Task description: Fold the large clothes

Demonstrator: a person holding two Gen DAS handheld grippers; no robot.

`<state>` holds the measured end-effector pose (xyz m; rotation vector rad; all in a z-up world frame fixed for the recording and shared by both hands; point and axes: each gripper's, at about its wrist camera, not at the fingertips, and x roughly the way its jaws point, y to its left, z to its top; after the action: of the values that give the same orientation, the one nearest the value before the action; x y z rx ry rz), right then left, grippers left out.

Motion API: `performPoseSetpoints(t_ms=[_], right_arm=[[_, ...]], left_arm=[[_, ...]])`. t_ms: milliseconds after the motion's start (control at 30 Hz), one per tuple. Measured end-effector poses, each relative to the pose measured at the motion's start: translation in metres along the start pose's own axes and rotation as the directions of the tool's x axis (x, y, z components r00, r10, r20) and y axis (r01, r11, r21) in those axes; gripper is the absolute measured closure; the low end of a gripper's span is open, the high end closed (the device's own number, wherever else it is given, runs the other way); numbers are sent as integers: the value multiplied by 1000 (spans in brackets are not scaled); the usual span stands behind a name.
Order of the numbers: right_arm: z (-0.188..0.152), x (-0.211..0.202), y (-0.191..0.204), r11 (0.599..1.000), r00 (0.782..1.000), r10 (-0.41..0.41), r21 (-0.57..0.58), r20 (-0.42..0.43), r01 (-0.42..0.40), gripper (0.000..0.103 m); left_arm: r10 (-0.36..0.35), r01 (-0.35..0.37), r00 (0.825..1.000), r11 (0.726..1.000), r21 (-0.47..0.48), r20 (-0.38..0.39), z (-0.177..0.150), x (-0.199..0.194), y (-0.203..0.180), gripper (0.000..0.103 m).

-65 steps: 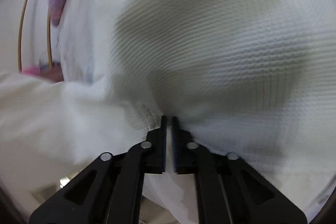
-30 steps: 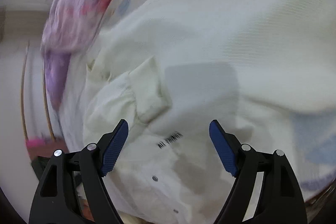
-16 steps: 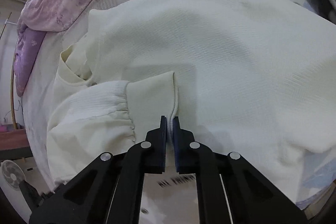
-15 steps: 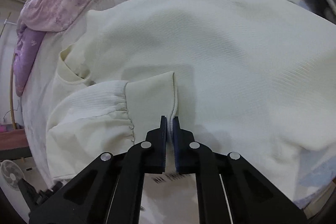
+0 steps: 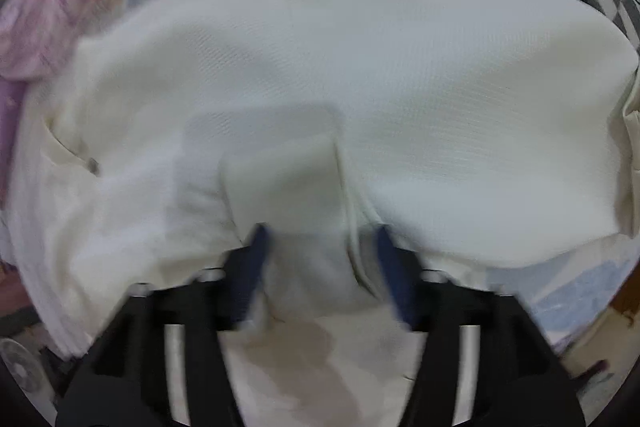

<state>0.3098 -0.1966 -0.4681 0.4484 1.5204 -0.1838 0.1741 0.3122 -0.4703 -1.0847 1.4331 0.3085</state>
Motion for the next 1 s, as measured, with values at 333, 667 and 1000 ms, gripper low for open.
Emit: performPoseSetpoints(t_ms=[333, 667, 1000], right_arm=[[12, 40, 58, 974, 994, -78, -217, -72, 61, 37], [37, 28, 31, 999, 996, 19, -39, -89, -22, 86], [29, 36, 43, 998, 997, 7, -64, -71, -11, 98]], left_arm=[[312, -314, 948, 885, 342, 62, 10, -24, -69, 49], [189, -218, 976, 863, 456, 109, 83, 8, -147, 41], [173, -210, 977, 861, 464, 121, 113, 19, -176, 92]])
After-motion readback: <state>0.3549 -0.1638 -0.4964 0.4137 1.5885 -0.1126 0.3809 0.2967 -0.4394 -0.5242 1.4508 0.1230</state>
